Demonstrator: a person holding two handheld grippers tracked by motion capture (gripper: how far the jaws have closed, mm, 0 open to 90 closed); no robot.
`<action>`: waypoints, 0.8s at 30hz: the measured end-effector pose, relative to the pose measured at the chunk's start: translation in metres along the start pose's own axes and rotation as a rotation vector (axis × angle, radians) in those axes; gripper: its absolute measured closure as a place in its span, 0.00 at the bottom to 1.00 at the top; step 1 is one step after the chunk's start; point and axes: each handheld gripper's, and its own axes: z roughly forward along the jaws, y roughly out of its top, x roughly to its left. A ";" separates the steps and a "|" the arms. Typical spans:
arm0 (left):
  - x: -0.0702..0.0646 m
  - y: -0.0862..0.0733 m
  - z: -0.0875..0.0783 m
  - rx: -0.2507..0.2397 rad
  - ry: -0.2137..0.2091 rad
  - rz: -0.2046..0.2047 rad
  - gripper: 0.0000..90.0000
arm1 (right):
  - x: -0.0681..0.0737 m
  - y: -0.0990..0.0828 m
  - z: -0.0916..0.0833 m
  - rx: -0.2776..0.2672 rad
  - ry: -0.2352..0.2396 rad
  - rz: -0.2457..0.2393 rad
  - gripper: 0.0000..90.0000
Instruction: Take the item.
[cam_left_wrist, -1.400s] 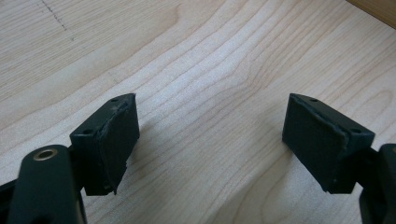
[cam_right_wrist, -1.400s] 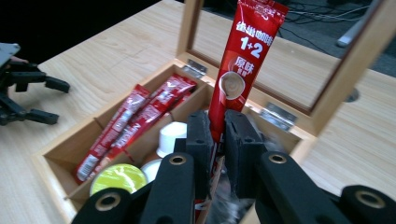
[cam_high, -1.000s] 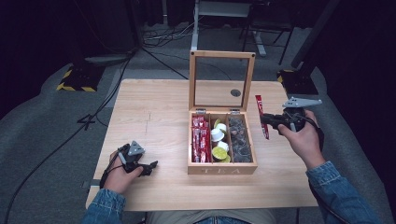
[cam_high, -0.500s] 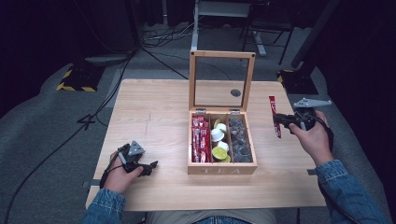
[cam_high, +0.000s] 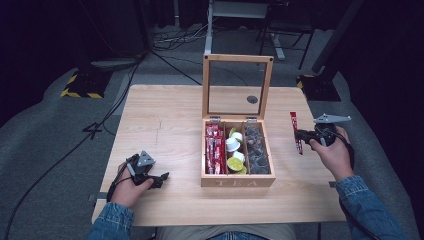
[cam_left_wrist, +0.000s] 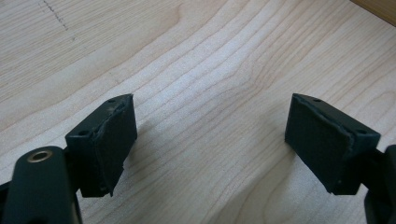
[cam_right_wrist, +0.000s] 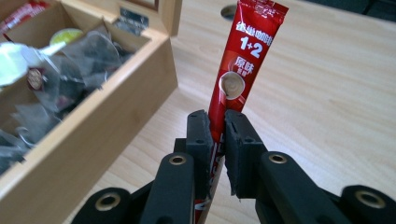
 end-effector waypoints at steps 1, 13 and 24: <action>0.000 0.000 0.000 -0.001 0.001 0.002 0.19 | -0.001 -0.003 0.002 0.007 -0.001 0.002 0.90; 0.000 0.000 0.000 -0.001 0.003 0.001 0.19 | -0.007 -0.031 0.019 0.076 0.019 0.053 0.90; 0.000 0.000 0.000 0.000 0.003 0.003 0.19 | -0.006 -0.044 0.028 0.137 0.033 0.098 0.90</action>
